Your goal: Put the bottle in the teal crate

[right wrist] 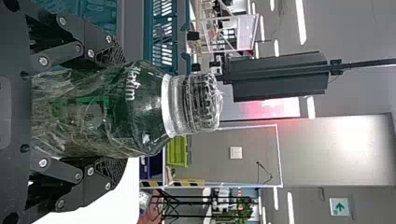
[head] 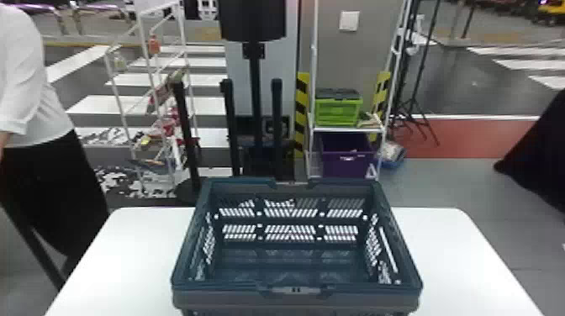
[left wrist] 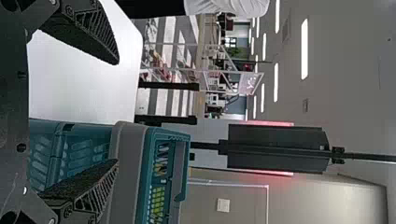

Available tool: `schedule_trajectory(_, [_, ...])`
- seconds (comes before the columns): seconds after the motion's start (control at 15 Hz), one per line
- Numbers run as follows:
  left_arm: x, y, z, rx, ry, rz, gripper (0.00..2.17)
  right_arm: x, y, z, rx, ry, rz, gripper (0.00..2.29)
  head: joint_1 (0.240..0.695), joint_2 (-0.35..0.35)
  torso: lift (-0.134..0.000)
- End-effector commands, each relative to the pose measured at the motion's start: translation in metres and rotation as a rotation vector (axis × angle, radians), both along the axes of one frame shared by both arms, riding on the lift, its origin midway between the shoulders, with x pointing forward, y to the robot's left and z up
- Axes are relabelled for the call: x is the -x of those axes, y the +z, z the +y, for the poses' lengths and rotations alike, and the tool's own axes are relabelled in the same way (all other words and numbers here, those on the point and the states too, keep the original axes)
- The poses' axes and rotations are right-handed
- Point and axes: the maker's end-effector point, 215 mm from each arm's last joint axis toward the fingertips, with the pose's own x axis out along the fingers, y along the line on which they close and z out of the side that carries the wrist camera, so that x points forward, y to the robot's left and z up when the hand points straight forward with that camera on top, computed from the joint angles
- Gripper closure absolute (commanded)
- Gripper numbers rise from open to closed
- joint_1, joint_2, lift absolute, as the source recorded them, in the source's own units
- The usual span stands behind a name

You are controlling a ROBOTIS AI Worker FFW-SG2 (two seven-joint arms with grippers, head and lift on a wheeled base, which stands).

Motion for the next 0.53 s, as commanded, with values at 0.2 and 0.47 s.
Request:
schedule_trajectory(0.2, [0.001,-0.006,0.001,-0.002,0.002,0.010,0.14,-0.043,0.057,0.002,0.004,0.013,-0.091,1.79,0.499,0.000,0.000])
schedule_trajectory(0.47, [0.002,-0.009,0.003,-0.001,0.006,0.015,0.14,-0.103,0.062,0.022,-0.064,0.067,-0.016,1.79,0.499,0.000,0.000])
